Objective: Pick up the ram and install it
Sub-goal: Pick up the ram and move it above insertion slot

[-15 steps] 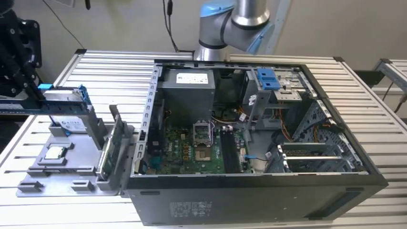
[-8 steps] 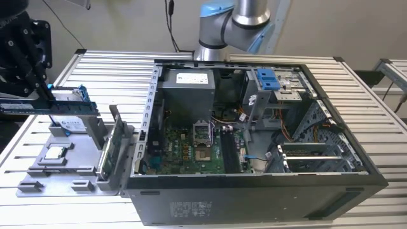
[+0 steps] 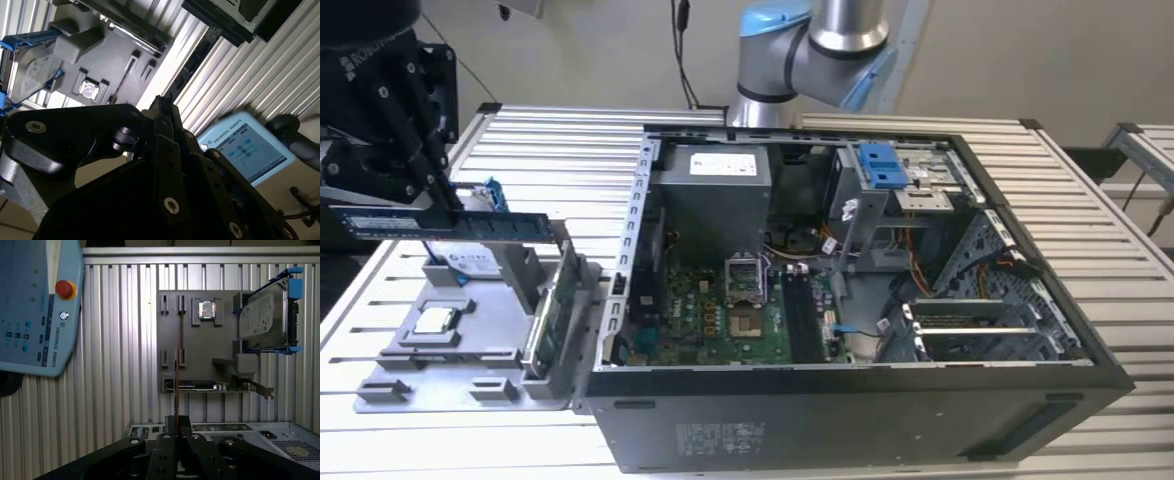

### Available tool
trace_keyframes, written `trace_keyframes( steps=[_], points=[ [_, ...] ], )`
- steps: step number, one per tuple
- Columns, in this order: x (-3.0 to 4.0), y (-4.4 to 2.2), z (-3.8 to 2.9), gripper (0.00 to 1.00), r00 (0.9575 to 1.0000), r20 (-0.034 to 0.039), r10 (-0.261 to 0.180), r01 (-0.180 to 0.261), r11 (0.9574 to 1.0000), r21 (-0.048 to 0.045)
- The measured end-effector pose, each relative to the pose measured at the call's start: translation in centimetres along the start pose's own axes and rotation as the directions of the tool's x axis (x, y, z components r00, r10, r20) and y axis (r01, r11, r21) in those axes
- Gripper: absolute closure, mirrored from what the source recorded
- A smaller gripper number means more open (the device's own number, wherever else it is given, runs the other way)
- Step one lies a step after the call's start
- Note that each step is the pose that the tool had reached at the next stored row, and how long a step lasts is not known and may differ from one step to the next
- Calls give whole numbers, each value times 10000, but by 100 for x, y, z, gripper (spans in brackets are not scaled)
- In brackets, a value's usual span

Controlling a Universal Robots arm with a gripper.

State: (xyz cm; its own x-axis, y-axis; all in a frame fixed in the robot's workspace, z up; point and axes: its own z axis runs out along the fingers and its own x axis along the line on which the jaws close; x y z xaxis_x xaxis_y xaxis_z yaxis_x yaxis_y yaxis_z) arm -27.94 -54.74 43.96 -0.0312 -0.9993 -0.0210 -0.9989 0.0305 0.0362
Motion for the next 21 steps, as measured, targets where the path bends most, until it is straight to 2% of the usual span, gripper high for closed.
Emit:
trace_keyframes(
  steps=[21],
  points=[
    [-15,-474,-17,86,10000,-3,2,-2,10000,-96]
  ],
)
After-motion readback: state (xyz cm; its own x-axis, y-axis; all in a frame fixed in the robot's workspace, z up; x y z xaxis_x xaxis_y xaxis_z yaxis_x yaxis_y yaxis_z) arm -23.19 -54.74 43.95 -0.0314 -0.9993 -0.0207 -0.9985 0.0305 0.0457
